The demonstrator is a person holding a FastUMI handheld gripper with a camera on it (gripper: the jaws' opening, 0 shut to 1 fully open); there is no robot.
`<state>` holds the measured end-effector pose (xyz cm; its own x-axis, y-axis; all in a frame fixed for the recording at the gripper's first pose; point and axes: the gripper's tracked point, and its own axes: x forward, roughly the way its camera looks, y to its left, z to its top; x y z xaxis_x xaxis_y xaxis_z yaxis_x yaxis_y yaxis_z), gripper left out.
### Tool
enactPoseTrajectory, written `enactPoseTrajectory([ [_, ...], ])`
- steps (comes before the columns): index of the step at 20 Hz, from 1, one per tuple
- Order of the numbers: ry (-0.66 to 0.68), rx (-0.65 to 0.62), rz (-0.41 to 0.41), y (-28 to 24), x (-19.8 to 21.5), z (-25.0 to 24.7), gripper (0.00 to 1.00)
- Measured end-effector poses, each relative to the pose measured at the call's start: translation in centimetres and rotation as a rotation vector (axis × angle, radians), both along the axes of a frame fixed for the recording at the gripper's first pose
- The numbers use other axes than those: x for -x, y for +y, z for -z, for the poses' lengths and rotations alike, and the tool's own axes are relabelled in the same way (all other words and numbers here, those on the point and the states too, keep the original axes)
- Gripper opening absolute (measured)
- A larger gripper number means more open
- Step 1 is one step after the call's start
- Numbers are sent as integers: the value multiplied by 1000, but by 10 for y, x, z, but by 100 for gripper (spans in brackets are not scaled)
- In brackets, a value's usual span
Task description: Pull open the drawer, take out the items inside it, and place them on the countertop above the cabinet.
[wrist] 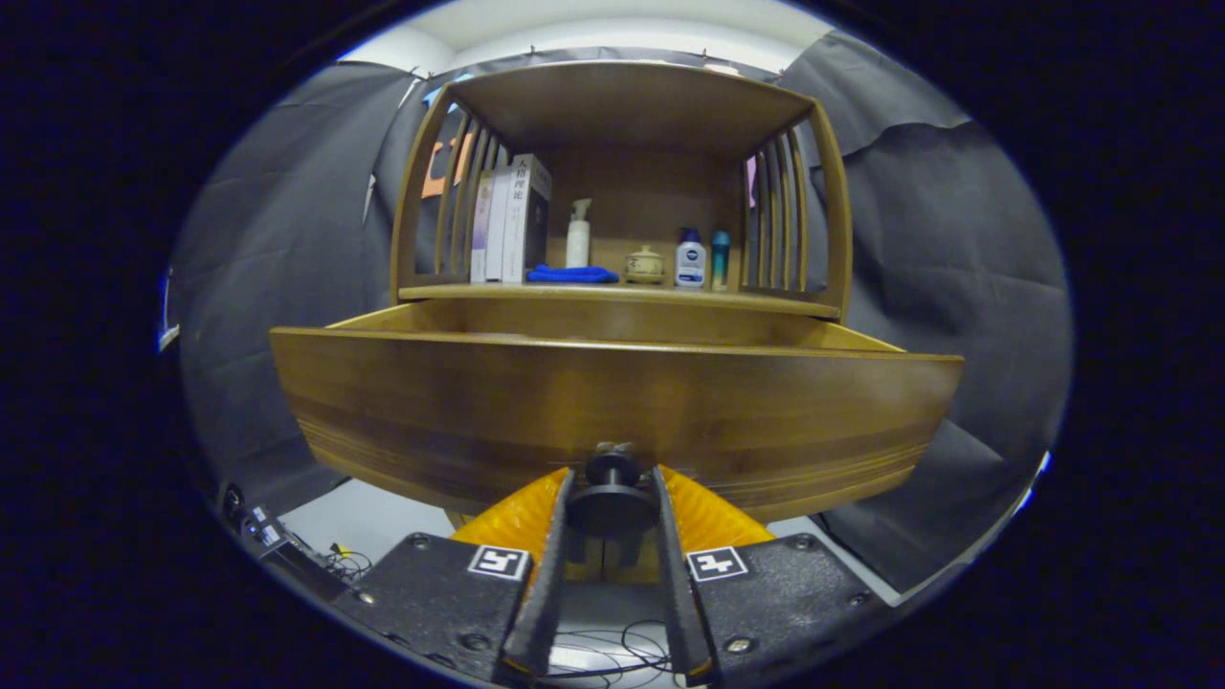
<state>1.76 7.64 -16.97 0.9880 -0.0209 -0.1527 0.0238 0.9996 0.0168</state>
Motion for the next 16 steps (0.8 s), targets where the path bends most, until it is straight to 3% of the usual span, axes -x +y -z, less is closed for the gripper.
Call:
enactPoseTrajectory([
  [6,-81,40,7,-15,30,-42,100],
  [16,-124,-26,-6,-38,16,-146,100],
])
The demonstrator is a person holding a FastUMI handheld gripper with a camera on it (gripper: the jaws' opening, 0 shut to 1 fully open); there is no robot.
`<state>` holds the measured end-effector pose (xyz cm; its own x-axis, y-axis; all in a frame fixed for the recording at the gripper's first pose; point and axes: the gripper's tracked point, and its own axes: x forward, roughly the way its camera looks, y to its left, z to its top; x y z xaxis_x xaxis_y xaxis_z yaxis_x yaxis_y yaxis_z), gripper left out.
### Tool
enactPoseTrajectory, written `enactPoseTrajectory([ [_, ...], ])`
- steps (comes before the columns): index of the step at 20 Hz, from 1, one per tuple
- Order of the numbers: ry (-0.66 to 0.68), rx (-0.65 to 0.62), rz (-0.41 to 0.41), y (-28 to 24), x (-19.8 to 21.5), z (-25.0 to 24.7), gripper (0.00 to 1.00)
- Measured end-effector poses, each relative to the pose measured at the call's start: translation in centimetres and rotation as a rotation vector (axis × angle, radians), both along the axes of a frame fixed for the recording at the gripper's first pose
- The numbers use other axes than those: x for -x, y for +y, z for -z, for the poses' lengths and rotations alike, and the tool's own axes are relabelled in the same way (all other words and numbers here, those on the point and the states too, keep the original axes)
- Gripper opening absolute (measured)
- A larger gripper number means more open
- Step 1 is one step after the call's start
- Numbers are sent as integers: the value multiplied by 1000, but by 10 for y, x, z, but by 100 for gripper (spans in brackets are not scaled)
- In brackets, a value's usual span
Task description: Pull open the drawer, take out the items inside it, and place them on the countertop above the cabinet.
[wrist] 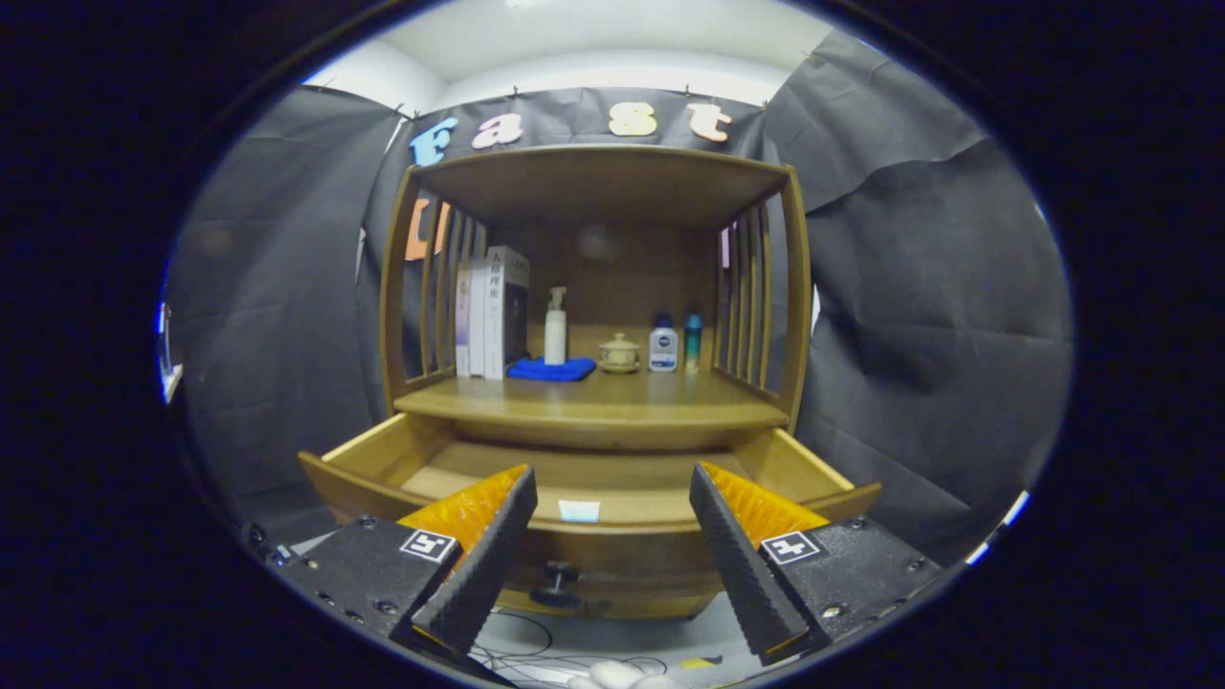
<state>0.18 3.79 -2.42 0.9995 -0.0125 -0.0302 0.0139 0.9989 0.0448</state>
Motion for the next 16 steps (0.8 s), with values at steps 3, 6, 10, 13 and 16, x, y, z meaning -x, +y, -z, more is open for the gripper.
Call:
enactPoseTrajectory([
  [3,7,-24,-5,1,-17,-26,100],
  [6,44,-27,-34,11,-37,-43,100],
  [10,159,-15,-83,30,-77,-42,100],
  [13,289,5,-85,35,-109,-26,100],
  [16,474,54,-81,40,-127,5,100],
])
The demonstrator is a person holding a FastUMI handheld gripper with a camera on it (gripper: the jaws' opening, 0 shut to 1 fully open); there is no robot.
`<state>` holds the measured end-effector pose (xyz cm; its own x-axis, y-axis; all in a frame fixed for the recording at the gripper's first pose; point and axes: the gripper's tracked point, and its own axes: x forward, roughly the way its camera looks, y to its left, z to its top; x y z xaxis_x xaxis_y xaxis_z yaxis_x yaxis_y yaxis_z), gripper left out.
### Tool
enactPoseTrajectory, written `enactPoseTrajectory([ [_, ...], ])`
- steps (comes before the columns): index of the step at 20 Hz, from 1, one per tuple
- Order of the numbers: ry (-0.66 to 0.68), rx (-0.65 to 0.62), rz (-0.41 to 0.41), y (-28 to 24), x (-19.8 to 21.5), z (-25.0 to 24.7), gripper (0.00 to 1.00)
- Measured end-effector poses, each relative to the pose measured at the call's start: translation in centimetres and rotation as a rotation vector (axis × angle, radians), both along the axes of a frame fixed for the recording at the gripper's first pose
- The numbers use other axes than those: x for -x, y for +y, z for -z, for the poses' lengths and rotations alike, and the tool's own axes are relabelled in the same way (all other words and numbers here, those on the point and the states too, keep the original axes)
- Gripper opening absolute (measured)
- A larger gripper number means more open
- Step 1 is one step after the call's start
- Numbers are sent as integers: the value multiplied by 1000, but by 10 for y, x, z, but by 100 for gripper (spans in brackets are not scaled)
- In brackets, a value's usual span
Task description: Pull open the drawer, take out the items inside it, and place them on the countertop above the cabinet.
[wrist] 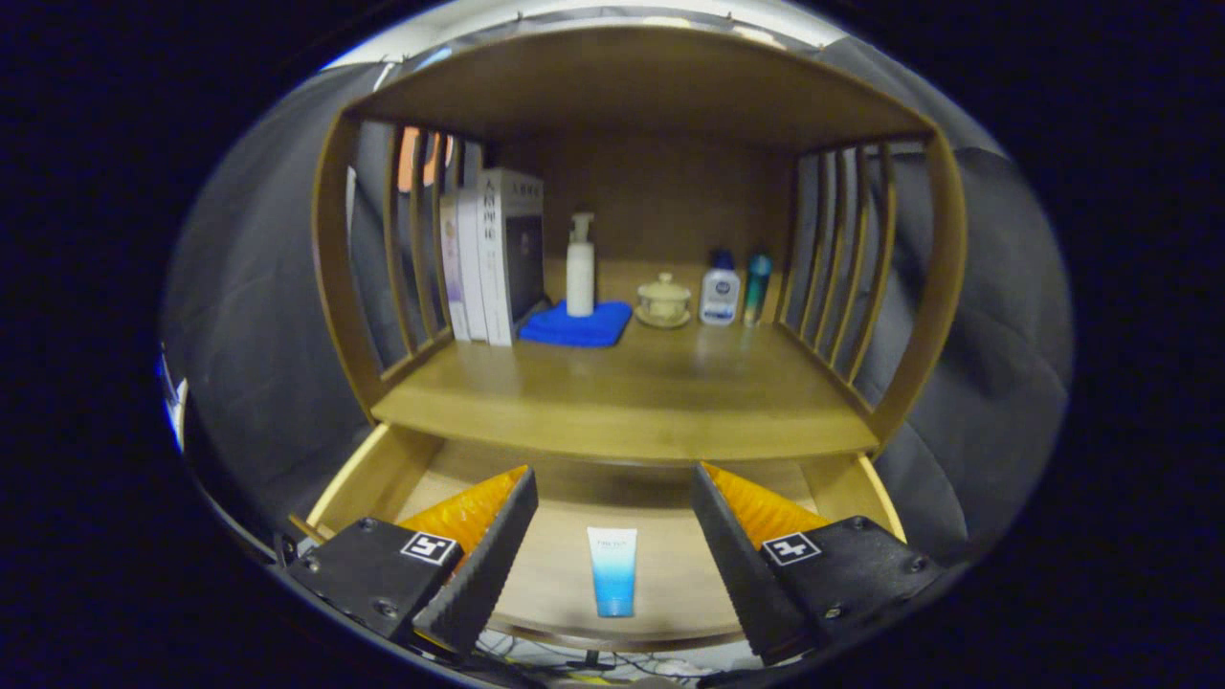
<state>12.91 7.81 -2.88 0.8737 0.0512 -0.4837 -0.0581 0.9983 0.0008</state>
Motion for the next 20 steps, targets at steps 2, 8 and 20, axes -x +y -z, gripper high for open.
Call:
enactPoseTrajectory([
  [2,133,13,-16,6,-10,28,100],
  [8,466,-22,-31,10,-8,100,98],
  [20,697,11,12,-1,2,156,76],
])
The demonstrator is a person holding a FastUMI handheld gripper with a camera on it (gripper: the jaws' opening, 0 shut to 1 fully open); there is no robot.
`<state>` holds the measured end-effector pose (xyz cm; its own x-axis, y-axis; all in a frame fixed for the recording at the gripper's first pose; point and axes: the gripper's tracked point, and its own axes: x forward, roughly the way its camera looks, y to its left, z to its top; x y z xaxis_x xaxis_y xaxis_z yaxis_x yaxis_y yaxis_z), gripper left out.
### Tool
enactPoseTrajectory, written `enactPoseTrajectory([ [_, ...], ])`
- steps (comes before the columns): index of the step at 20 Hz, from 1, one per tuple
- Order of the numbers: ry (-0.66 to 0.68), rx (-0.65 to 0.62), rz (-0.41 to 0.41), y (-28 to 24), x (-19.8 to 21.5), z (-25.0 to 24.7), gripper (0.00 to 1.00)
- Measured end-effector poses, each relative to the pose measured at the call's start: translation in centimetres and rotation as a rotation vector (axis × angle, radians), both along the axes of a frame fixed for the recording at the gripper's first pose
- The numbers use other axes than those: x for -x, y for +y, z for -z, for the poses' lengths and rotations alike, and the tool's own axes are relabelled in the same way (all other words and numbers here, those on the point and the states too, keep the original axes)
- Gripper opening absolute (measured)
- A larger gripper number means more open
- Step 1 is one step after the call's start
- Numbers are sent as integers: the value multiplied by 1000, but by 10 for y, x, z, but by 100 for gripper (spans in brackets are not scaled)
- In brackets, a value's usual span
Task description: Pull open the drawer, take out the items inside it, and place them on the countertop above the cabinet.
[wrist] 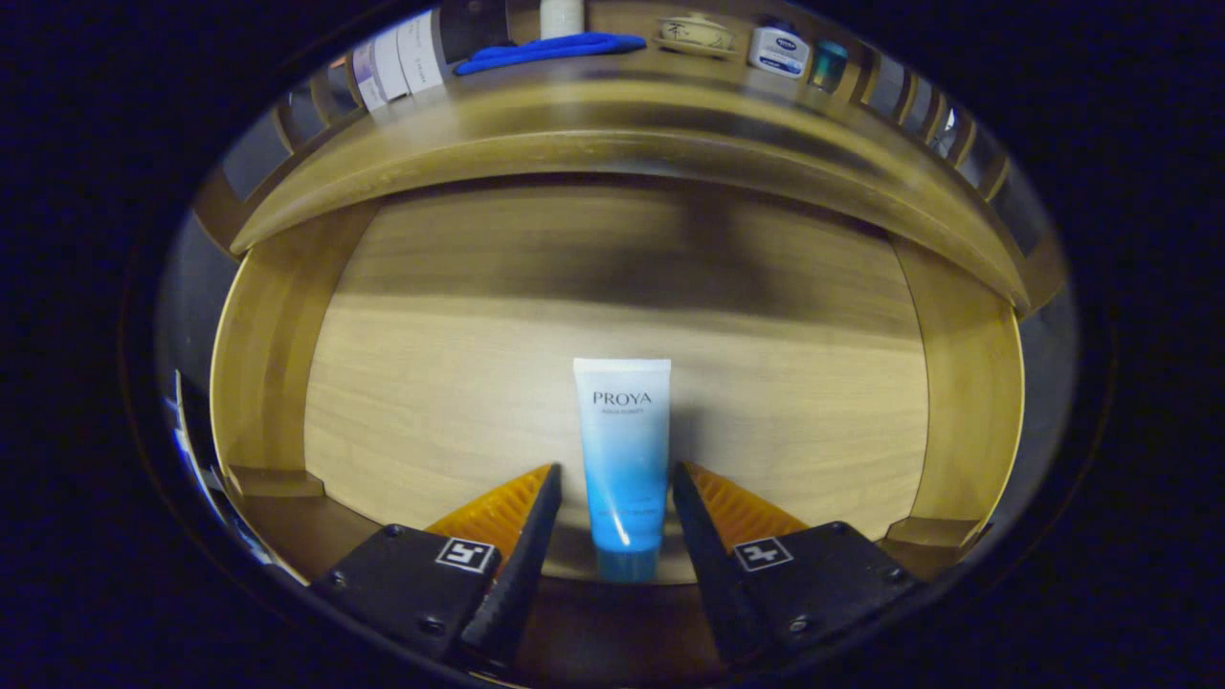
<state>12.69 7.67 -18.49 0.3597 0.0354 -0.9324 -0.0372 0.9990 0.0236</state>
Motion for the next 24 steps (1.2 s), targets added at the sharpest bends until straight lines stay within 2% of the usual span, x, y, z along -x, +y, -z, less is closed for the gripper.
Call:
enactPoseTrajectory([
  [4,-8,12,24,-5,-6,-2,54],
  [9,-59,-8,31,-4,-9,-9,42],
  [17,-143,-95,4,12,4,-53,37],
  [24,-250,-123,-57,27,22,-122,37],
])
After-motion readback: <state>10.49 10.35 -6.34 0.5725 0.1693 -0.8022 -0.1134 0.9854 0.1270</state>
